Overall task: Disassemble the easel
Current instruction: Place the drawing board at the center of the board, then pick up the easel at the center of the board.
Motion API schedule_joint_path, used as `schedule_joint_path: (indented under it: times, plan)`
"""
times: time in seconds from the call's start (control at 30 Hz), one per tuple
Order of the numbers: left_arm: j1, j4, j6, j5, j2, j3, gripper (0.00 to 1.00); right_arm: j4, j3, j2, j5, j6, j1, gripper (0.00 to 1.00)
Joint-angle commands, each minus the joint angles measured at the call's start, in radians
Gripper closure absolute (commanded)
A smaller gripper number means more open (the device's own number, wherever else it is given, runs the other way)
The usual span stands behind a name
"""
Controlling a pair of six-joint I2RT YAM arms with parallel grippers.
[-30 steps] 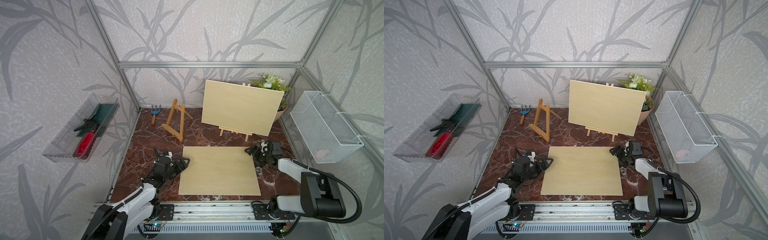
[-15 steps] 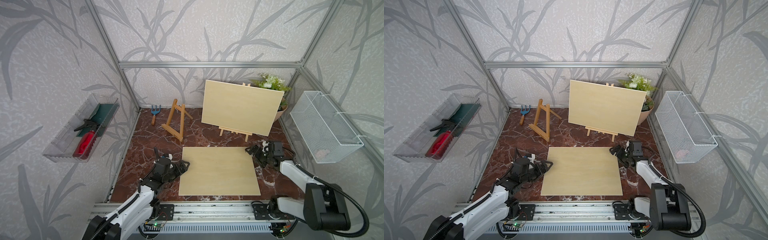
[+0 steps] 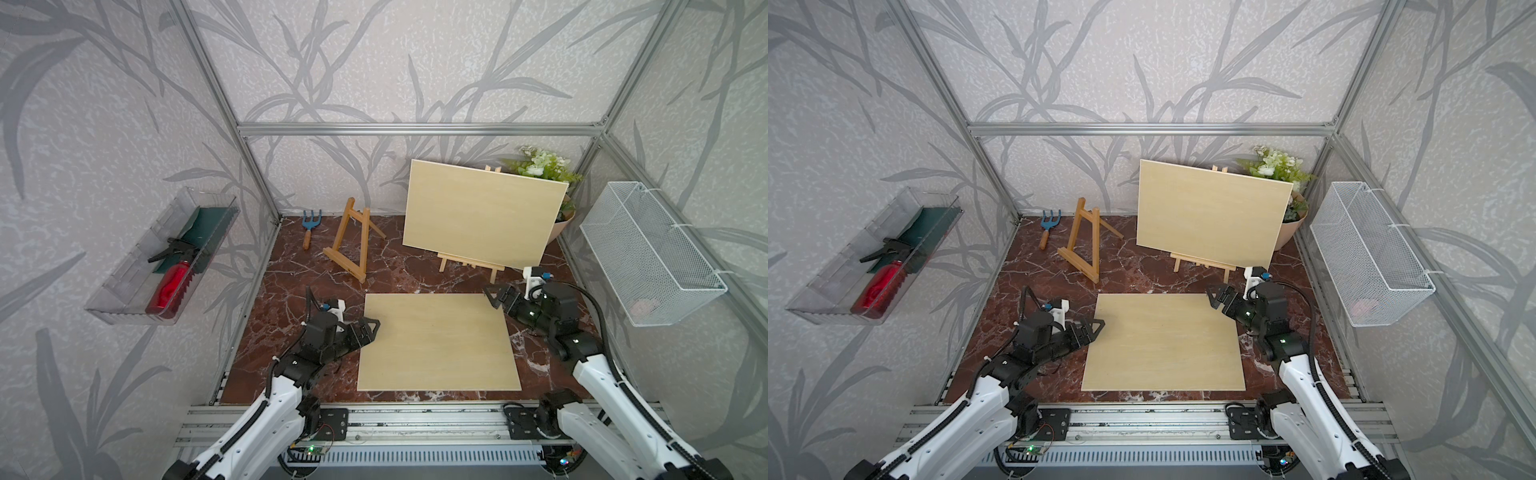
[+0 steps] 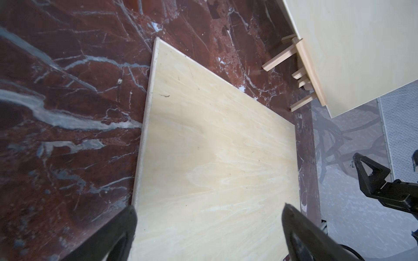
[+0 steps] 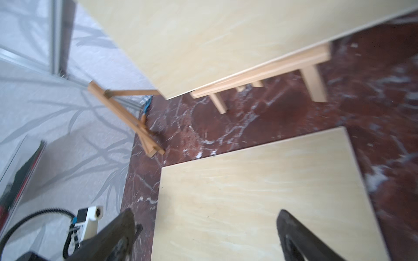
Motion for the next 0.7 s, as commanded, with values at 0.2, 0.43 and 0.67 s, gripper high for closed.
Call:
schedule_joint_path:
  times: [0.2,0.43,0.67]
  plan:
    - [-0.008,-0.088,0.006,-0.041,-0.129,-0.016,0.01,0.086,0.500,0.386,0.279,-0.291,0.426,0.05]
    - [-0.008,-0.131,0.008,-0.120,-0.201,-0.034,0.01,0.037,1.060,0.874,0.161,-0.397,0.449,0.07]
    - [-0.008,-0.220,0.047,-0.218,-0.291,-0.027,0.01,0.153,1.262,1.216,0.087,-0.421,0.455,0.08]
